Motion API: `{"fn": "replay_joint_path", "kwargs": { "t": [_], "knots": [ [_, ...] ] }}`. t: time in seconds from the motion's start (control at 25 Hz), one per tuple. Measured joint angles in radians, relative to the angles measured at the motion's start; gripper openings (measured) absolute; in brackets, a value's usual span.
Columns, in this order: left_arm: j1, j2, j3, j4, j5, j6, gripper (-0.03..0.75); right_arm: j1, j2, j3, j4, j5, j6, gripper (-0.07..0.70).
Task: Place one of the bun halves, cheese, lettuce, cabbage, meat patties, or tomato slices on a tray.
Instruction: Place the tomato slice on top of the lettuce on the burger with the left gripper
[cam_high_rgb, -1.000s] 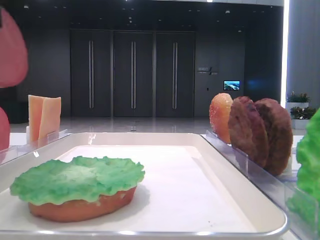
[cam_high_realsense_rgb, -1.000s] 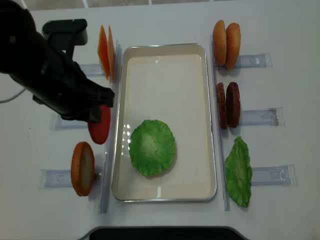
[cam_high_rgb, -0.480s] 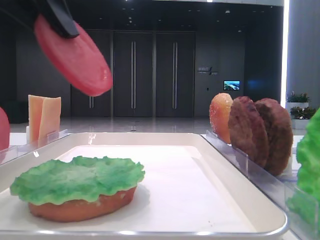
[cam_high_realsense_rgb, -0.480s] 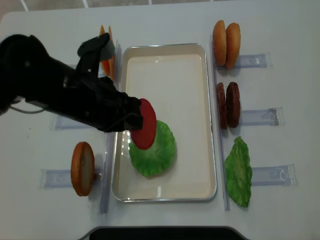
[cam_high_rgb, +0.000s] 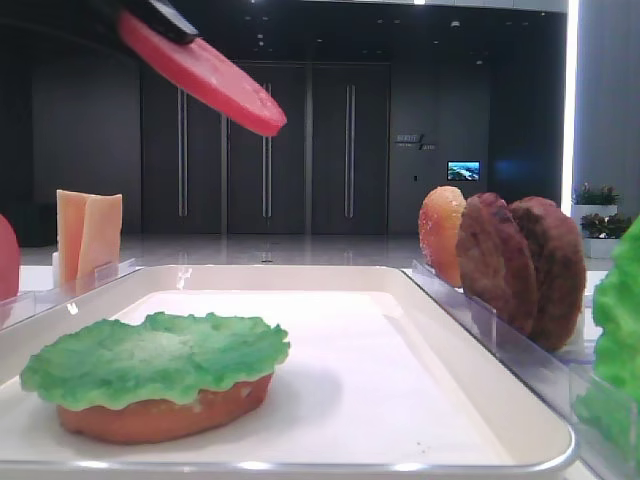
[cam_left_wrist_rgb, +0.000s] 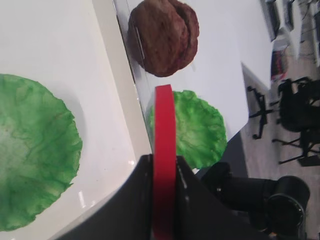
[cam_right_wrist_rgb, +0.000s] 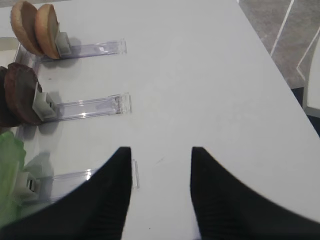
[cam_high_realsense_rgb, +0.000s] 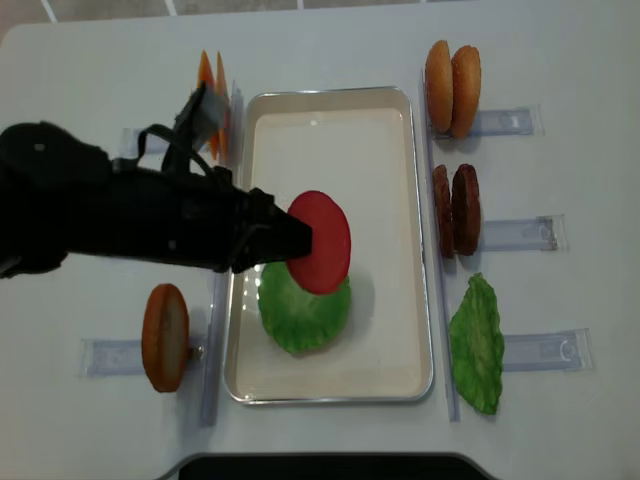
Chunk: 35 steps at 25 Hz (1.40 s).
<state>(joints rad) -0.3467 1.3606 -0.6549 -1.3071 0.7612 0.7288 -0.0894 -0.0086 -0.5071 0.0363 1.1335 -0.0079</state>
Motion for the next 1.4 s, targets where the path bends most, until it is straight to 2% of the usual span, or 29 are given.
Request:
{"fn": "replay_joint_path", "kwargs": {
  "t": [0.12, 0.28, 0.56, 0.92, 1.4],
  "knots": [
    [0.072, 0.000, 0.067, -0.080, 0.058, 0.104, 0.055, 0.000, 0.000, 0.000, 0.000, 0.000, 0.000, 0.274],
    [0.081, 0.000, 0.111, -0.093, 0.084, 0.162, 0.055, 0.000, 0.000, 0.000, 0.000, 0.000, 0.000, 0.274],
    [0.081, 0.093, 0.112, -0.127, 0.087, 0.201, 0.055, 0.000, 0.000, 0.000, 0.000, 0.000, 0.000, 0.274],
    [0.081, 0.241, 0.112, -0.229, 0.085, 0.327, 0.055, 0.000, 0.000, 0.000, 0.000, 0.000, 0.000, 0.274],
    [0.081, 0.272, 0.112, -0.229, 0.080, 0.346, 0.055, 0.000, 0.000, 0.000, 0.000, 0.000, 0.000, 0.274]
  ]
}}
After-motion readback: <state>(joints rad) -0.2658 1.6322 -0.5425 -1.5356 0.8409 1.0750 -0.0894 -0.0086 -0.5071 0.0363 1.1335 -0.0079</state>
